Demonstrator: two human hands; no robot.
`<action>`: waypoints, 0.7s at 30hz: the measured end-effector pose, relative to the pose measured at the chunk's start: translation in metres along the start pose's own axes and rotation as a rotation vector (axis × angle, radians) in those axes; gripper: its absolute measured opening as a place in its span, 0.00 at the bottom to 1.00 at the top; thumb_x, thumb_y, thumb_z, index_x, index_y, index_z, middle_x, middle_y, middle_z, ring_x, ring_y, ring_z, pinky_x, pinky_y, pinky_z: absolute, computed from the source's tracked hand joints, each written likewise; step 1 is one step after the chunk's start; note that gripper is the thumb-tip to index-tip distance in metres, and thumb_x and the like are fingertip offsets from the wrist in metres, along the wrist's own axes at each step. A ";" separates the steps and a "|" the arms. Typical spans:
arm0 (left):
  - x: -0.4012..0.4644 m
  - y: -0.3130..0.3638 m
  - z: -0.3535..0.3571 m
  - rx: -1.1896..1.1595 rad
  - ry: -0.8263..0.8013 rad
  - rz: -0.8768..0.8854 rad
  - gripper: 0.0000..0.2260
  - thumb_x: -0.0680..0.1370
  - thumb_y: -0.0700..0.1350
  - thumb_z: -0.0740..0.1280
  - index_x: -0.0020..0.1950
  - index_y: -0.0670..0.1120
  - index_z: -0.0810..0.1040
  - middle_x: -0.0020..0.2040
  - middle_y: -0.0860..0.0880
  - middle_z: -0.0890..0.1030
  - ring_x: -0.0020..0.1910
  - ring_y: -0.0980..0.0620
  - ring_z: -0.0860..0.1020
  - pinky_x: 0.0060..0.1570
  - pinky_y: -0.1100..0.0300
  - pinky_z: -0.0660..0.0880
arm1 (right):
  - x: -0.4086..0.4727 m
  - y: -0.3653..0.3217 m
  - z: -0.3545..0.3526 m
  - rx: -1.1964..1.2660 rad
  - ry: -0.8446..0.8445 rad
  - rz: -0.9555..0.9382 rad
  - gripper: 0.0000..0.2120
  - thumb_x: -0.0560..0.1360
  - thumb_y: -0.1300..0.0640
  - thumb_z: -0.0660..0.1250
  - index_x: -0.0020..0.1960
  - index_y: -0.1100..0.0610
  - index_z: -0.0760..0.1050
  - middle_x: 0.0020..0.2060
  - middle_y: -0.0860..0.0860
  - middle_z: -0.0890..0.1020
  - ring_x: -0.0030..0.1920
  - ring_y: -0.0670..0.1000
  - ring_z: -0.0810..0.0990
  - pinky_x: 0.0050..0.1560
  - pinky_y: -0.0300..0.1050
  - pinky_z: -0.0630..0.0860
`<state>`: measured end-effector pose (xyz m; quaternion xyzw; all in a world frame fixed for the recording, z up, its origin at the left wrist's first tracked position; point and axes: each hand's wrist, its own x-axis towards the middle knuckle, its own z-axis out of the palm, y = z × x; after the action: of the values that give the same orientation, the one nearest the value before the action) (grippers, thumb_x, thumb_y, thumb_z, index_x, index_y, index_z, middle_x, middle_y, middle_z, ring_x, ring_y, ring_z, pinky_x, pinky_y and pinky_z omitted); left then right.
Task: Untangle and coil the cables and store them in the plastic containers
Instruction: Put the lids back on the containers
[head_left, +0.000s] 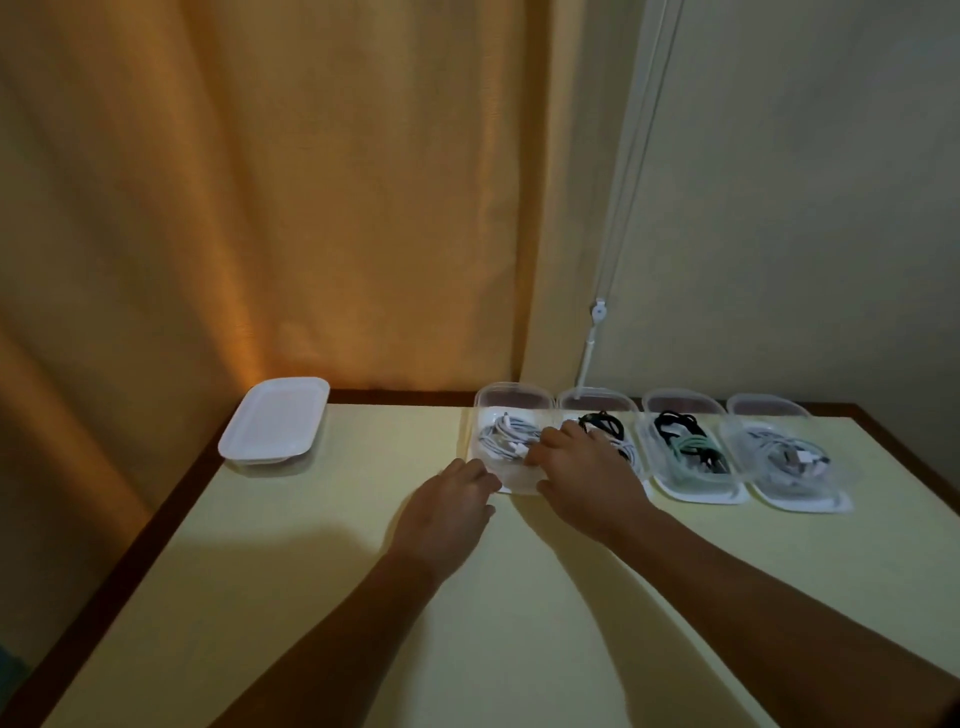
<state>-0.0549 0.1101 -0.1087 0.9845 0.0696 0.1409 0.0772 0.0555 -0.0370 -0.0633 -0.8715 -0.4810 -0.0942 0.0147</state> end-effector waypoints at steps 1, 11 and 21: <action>0.001 0.001 0.001 0.005 -0.001 0.001 0.18 0.81 0.48 0.64 0.71 0.51 0.73 0.68 0.52 0.74 0.64 0.52 0.72 0.62 0.58 0.73 | 0.002 0.001 0.002 -0.007 0.023 -0.004 0.15 0.79 0.57 0.63 0.65 0.53 0.78 0.59 0.51 0.79 0.59 0.55 0.74 0.59 0.53 0.69; -0.004 -0.010 -0.003 0.054 -0.010 -0.032 0.09 0.81 0.47 0.63 0.59 0.49 0.77 0.58 0.50 0.76 0.60 0.49 0.73 0.53 0.56 0.72 | 0.013 0.007 0.001 0.110 0.225 0.014 0.08 0.77 0.60 0.65 0.49 0.56 0.83 0.45 0.52 0.83 0.46 0.55 0.77 0.42 0.52 0.77; -0.043 -0.069 -0.043 0.037 0.130 -0.107 0.09 0.71 0.43 0.75 0.44 0.51 0.76 0.39 0.53 0.79 0.36 0.54 0.78 0.30 0.63 0.75 | -0.003 -0.003 0.009 0.087 0.195 0.039 0.07 0.79 0.59 0.65 0.49 0.56 0.82 0.42 0.51 0.81 0.42 0.54 0.76 0.35 0.45 0.66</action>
<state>-0.1165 0.1768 -0.0914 0.9694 0.1296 0.1990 0.0618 0.0526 -0.0366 -0.0725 -0.8660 -0.4639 -0.1573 0.1010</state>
